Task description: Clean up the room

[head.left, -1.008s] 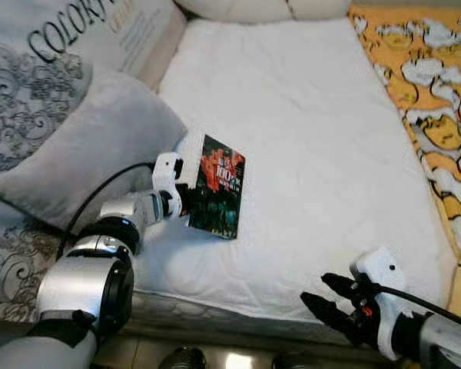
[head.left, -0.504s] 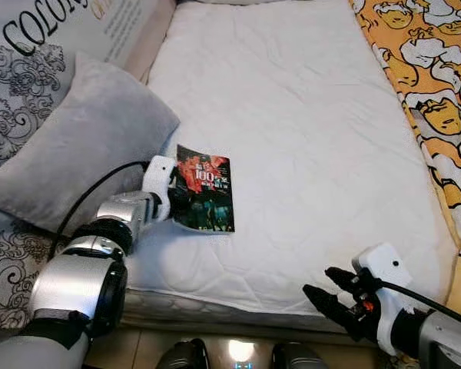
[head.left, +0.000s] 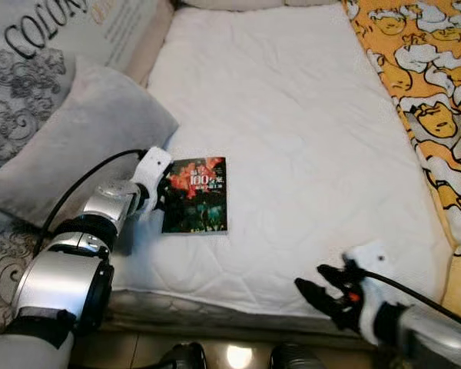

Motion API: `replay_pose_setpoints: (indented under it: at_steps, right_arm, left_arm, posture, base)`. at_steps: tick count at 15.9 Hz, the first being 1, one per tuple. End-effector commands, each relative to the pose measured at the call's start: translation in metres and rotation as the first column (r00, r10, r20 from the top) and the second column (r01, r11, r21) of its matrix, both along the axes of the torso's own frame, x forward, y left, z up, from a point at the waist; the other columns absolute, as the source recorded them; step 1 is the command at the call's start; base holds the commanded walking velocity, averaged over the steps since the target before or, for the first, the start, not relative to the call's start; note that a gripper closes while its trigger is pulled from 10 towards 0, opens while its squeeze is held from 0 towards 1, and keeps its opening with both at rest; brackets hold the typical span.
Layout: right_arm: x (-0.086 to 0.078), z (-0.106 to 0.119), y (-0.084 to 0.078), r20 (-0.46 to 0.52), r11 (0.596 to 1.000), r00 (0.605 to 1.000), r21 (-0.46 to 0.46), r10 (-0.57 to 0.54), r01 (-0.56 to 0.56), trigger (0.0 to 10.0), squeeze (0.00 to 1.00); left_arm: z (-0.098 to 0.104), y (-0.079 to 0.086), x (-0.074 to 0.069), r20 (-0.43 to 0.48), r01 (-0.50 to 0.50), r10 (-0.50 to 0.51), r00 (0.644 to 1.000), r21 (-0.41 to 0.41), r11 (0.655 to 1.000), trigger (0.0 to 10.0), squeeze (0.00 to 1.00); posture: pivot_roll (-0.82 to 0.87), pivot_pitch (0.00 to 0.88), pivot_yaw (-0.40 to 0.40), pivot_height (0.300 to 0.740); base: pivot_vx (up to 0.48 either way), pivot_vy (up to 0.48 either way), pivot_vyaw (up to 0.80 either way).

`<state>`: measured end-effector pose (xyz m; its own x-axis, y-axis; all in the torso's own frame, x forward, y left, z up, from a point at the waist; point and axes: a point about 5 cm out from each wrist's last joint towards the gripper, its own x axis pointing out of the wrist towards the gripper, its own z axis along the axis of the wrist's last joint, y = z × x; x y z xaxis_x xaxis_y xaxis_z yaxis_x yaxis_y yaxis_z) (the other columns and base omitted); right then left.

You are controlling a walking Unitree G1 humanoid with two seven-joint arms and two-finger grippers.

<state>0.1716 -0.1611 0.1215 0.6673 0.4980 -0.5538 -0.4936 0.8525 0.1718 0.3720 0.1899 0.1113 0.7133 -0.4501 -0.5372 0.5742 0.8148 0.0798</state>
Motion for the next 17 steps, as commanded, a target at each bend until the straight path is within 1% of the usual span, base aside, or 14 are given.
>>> replay_pose_setpoints:
  at_steps: [1,3,4,5,6,7,8,9,10,11,12,13,15,17]
  right_arm:
    - [0.006,-0.002,0.001,0.018,1.000,1.000,-0.006,-0.021,0.021,10.0,0.00]
    - [0.018,-0.005,0.001,0.059,0.998,0.996,-0.004,-0.066,0.066,10.0,0.00]
    - [0.024,-0.009,0.001,0.079,0.994,0.991,-0.009,-0.111,0.112,10.0,0.00]
    - [0.031,-0.012,-0.001,0.101,0.982,0.977,0.007,-0.189,0.190,10.0,0.81]
    - [0.035,-0.014,-0.004,0.117,0.966,0.959,0.020,-0.260,0.259,10.0,1.00]
    - [0.038,-0.014,-0.003,0.135,0.960,0.950,0.047,-0.281,0.277,10.0,1.00]
    - [0.040,-0.013,-0.001,0.151,0.959,0.947,0.051,-0.283,0.278,10.0,1.00]
    - [0.046,-0.010,0.000,0.201,0.957,0.936,0.067,-0.290,0.282,10.0,1.00]
    - [0.051,-0.008,0.001,0.236,0.947,0.918,0.096,-0.320,0.305,10.0,1.00]
    - [0.054,-0.008,-0.002,0.257,0.939,0.903,0.093,-0.344,0.331,10.0,1.00]
    - [0.055,-0.009,-0.009,0.279,0.924,0.882,0.080,-0.380,0.373,10.0,1.00]
    - [0.059,-0.010,-0.008,0.289,0.925,0.880,0.071,-0.378,0.374,10.0,1.00]
    - [0.066,-0.013,-0.005,0.269,0.919,0.880,0.090,-0.393,0.383,10.0,1.00]
    - [0.070,-0.019,0.002,0.242,0.925,0.893,0.100,-0.379,0.366,10.0,1.00]
  left_arm:
    - [0.009,-0.005,0.003,0.043,0.039,-0.037,0.998,-0.048,0.998,10.0,0.00]
    - [0.019,-0.013,0.005,0.104,0.063,-0.048,0.993,-0.137,0.989,10.0,0.00]
    - [0.024,-0.016,0.005,0.142,0.039,-0.010,0.990,-0.202,0.979,10.0,0.69]
    - [0.031,-0.024,-0.002,0.205,0.021,0.033,0.978,-0.256,0.966,10.0,1.00]
    - [0.032,-0.029,-0.015,0.264,0.008,0.052,0.963,-0.219,0.976,10.0,1.00]
    - [0.029,-0.030,-0.027,0.264,-0.046,0.108,0.958,-0.231,0.972,10.0,1.00]
    - [0.029,-0.029,-0.031,0.267,-0.076,0.146,0.952,-0.257,0.963,10.0,1.00]
    - [0.027,-0.021,-0.048,0.299,-0.188,0.271,0.915,-0.280,0.942,10.0,1.00]
    - [0.024,-0.009,-0.064,0.282,-0.283,0.351,0.893,-0.255,0.925,10.0,1.00]
    - [0.019,0.001,-0.074,0.195,-0.382,0.416,0.888,-0.187,0.905,10.0,1.00]
    - [0.025,0.010,-0.095,0.237,-0.427,0.481,0.844,-0.246,0.870,10.0,1.00]
    - [0.025,0.010,-0.103,0.254,-0.401,0.453,0.855,-0.233,0.886,10.0,1.00]
    - [0.021,0.008,-0.110,0.247,-0.432,0.485,0.839,-0.239,0.870,10.0,1.00]
    - [0.022,0.000,-0.114,0.239,-0.442,0.492,0.837,-0.235,0.866,10.0,1.00]
  posture:
    - [-0.24,0.000,0.055,0.740]
    - [-0.21,0.000,0.058,0.740]
    - [-0.19,0.000,0.062,0.740]
    - [-0.17,0.000,0.060,0.740]
    - [-0.16,0.000,0.062,0.740]
    - [-0.15,0.000,0.066,0.740]
    - [-0.15,0.000,0.071,0.740]
    - [-0.15,0.000,0.072,0.740]
    - [-0.14,0.000,0.071,0.740]
    - [-0.13,0.000,0.070,0.740]
    - [-0.13,0.000,0.061,0.740]
    - [-0.13,0.000,0.049,0.740]
    - [-0.12,0.000,0.025,0.740]
    - [-0.11,0.000,0.009,0.740]
  base:
    - [0.000,0.000,0.00]
    - [0.000,0.000,0.00]
    - [0.000,0.000,0.00]
    - [0.000,0.000,0.00]
    - [0.000,0.000,0.00]
    - [0.000,0.000,0.00]
    - [0.000,0.000,0.00]
    - [0.000,0.000,0.00]
    - [0.000,0.000,0.00]
    - [0.000,0.000,0.00]
    - [0.000,0.000,0.00]
    - [0.000,0.000,0.00]
    - [0.000,0.000,0.00]
    - [0.000,0.000,-0.48]
